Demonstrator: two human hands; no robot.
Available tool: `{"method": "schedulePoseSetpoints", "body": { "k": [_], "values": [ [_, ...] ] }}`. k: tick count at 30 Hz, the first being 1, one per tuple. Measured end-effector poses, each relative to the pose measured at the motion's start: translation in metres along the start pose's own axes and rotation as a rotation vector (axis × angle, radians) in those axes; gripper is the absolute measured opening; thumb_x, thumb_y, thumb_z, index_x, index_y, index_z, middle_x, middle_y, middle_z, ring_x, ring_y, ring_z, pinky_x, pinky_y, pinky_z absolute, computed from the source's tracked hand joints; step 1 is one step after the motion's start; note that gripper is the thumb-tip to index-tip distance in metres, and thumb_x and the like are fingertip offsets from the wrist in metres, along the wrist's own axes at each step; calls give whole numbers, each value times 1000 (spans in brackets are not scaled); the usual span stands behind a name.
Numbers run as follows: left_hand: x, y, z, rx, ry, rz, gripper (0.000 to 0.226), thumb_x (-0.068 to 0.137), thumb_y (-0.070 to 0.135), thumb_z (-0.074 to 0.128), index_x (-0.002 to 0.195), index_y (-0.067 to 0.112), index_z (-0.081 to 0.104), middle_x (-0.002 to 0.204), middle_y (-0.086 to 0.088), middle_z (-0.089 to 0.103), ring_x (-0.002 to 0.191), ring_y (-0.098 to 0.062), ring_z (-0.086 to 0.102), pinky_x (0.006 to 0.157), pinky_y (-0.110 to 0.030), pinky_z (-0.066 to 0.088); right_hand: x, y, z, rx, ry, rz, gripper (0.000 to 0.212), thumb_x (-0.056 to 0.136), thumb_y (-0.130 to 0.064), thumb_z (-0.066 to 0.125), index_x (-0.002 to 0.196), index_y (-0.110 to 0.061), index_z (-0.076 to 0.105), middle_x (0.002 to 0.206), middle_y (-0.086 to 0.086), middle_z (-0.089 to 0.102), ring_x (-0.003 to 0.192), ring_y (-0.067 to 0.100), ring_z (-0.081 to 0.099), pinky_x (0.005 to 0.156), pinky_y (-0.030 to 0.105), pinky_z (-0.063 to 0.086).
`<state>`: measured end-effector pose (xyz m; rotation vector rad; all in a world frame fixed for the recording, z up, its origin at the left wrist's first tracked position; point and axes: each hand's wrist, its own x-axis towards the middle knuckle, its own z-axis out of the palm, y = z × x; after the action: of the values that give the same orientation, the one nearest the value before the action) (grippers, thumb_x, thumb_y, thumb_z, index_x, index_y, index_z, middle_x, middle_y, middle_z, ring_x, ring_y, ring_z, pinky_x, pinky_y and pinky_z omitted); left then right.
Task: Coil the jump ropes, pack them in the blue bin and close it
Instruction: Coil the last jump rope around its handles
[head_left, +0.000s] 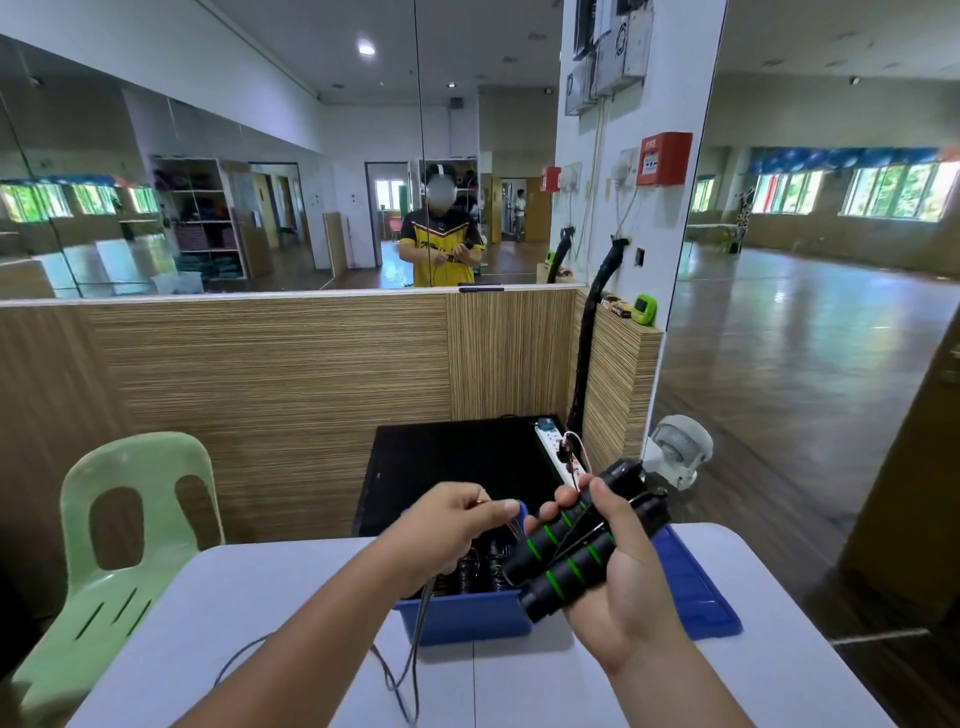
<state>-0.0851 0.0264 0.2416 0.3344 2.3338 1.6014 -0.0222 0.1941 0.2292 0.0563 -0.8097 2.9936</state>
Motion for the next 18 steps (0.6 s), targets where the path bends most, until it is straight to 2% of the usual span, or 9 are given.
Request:
{"method": "schedulePoseSetpoints", "body": {
  "k": [3,7,10,12,15,18],
  "values": [
    [-1,11,1,-8,56,6,41,99,41,65,66,20,51,57,0,34,45,-13,26,45,-26,20,0,7,-4,-62,84,-2,19,88,-28,67,86,-9,66,78,6,65,77,21,67,99,46,50],
    [-3,19,9,52,108,-3,36,103,35,56,75,14,63,56,5,43,45,-9,34,43,-22,26,6,14,-11,-105,155,-45,21,85,-27,70,87,-7,65,82,9,67,80,23,69,87,42,55],
    [-10,25,20,117,145,57,35,104,24,52,72,12,61,61,5,58,43,-3,41,46,-20,32,17,18,-18,-105,204,-17,26,84,-31,71,90,-6,64,89,13,65,86,26,65,85,43,56],
    [-18,28,28,200,182,105,34,103,20,49,71,12,59,65,4,61,45,0,43,48,-19,34,24,19,-21,-111,225,-9,26,87,-32,70,92,-8,64,90,13,66,84,25,65,80,43,57],
    [-27,24,40,341,227,184,33,102,19,44,70,17,52,64,4,54,57,-9,45,57,-30,37,32,19,-19,-79,270,-47,21,96,-29,64,89,-9,64,85,9,67,78,21,67,68,35,60],
    [-35,16,53,369,262,220,26,102,22,46,77,21,51,69,4,56,62,-13,47,60,-33,38,37,17,-11,-56,310,-99,22,99,-29,62,88,-9,63,80,6,66,77,19,65,73,35,57]
  ]
}}
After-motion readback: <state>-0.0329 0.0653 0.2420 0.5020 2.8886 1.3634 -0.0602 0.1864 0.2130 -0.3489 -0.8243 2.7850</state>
